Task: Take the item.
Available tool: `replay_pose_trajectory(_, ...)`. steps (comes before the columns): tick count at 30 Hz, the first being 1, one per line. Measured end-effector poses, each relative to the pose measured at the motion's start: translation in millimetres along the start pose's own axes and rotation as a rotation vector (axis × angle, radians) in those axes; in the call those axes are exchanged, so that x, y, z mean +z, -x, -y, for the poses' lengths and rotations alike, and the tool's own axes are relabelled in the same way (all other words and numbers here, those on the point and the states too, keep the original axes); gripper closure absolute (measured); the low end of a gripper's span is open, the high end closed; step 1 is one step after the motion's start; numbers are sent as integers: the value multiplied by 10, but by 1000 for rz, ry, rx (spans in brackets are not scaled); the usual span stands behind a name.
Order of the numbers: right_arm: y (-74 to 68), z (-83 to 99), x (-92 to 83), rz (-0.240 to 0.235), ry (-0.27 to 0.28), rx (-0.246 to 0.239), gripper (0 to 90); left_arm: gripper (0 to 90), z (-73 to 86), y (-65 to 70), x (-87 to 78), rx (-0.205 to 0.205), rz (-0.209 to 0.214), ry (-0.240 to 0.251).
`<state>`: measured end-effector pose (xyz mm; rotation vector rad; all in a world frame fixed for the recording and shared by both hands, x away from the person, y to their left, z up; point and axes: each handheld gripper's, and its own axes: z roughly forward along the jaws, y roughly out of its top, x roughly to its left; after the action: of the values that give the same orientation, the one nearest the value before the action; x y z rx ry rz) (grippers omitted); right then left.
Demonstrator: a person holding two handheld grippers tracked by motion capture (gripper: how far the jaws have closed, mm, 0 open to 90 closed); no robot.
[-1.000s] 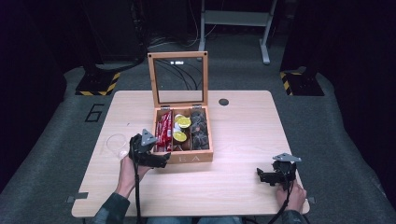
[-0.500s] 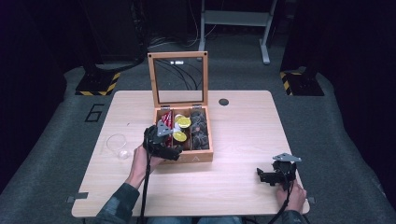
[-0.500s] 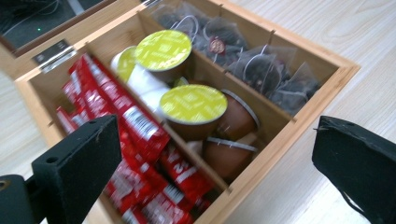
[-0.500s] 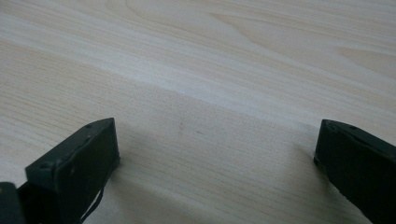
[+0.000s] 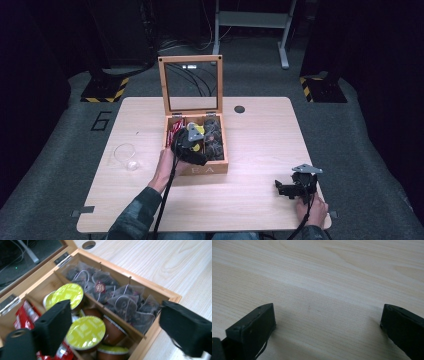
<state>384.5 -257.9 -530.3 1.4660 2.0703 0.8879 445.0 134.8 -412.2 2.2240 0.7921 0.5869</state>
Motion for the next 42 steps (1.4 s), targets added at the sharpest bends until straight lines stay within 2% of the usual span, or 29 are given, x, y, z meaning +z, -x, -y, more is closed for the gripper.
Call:
replay_pose_trajectory(4, 7, 2, -4, -4, -4, -9, 0, 176, -59, 35, 137, -1, 13, -19)
replay_pose_trajectory(7, 3, 1, -3, -6, -1, -3, 0, 262, -114, 89, 250, 12, 10, -71)
replay_pose_trajectory(12, 7, 2, -5, -5, -4, -9, 0, 374, -166, 125, 390, 27, 8, -112)
replay_pose_trajectory(13, -1, 0, 1, 1, 0, 1, 0, 389, -174, 135, 421, 26, 13, -122)
replay_pose_trajectory(14, 7, 2, -5, -5, -4, -10, 0, 404, -175, 143, 441, 28, 11, -124)
replay_pose_trajectory(17, 8, 2, -5, -5, -4, -11, 0, 439, -185, 172, 501, 54, 10, -163)
replay_pose_trajectory(20, 0, 0, 1, 1, 0, 1, 0, 467, -187, 192, 553, 51, 4, -182)
replay_pose_trajectory(23, 6, 2, -3, -3, -3, -9, 0, 500, -191, 204, 588, 65, 0, -208)
replay_pose_trajectory(29, 2, 0, -1, -1, -1, -3, 0, 604, -177, 216, 659, 59, -10, -225)
replay_pose_trajectory(34, 6, 1, -3, -3, -3, -8, 0, 645, -186, 250, 662, 60, -18, -238)
replay_pose_trajectory(35, 7, 2, -5, -5, -4, -10, 0, 654, -187, 253, 659, 62, -20, -234)
replay_pose_trajectory(36, 8, 2, -5, -6, -4, -10, 0, 730, -187, 255, 655, 53, -18, -225)
replay_pose_trajectory(42, 0, 0, 1, 1, 0, 1, 0, 781, -194, 255, 615, 57, -12, -203)
